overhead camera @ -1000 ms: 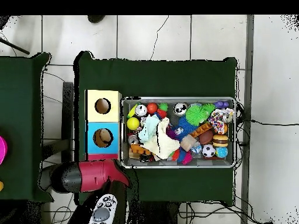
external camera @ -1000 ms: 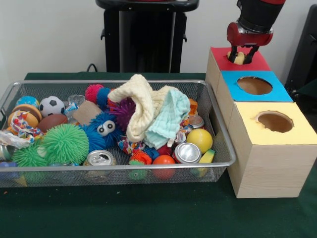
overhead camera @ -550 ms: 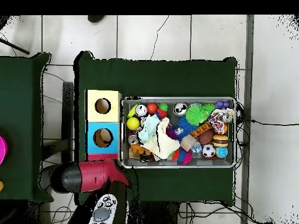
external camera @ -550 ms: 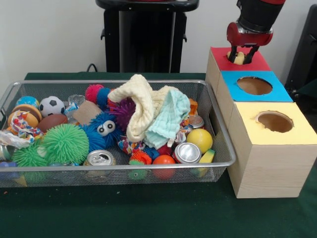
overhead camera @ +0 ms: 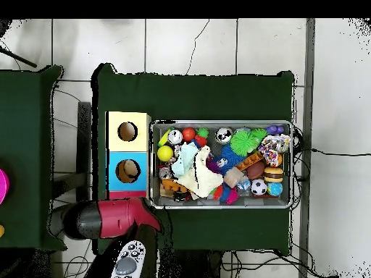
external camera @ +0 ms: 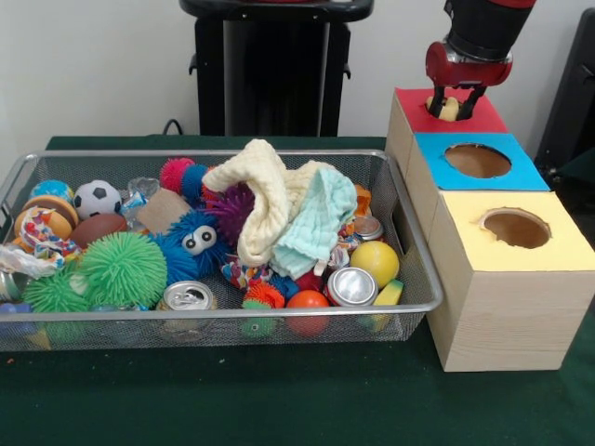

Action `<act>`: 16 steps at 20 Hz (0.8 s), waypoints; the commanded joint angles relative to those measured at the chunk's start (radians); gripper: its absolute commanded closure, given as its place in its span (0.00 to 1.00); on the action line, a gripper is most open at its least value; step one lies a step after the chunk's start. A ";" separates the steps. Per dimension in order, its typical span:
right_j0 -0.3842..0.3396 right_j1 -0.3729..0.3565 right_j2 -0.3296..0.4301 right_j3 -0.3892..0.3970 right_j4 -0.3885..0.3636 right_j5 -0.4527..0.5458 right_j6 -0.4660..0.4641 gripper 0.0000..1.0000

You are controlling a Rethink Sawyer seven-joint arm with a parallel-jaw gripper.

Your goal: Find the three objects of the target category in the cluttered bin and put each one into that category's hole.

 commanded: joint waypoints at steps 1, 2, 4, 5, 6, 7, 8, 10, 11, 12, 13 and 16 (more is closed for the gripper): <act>-0.047 -0.005 0.068 -0.028 -0.025 0.012 0.094 0.00; -0.052 -0.008 0.072 -0.024 -0.025 0.005 0.090 0.00; -0.058 -0.013 0.078 -0.014 -0.028 -0.014 0.085 1.00; -0.058 -0.012 0.079 -0.016 -0.027 -0.003 0.084 1.00; -0.053 -0.007 0.076 -0.028 -0.025 0.028 0.088 1.00; -0.048 -0.003 0.072 -0.040 -0.022 0.059 0.093 1.00; -0.051 -0.005 0.076 -0.036 -0.017 0.038 0.099 1.00; -0.056 -0.003 0.079 -0.033 -0.015 0.023 0.102 1.00; -0.057 -0.002 0.080 -0.035 -0.016 0.025 0.100 1.00; -0.060 -0.003 0.080 -0.036 -0.017 0.033 0.096 1.00; -0.062 -0.004 0.081 -0.037 -0.018 0.037 0.094 1.00; -0.062 -0.001 0.080 -0.043 -0.021 0.053 0.094 1.00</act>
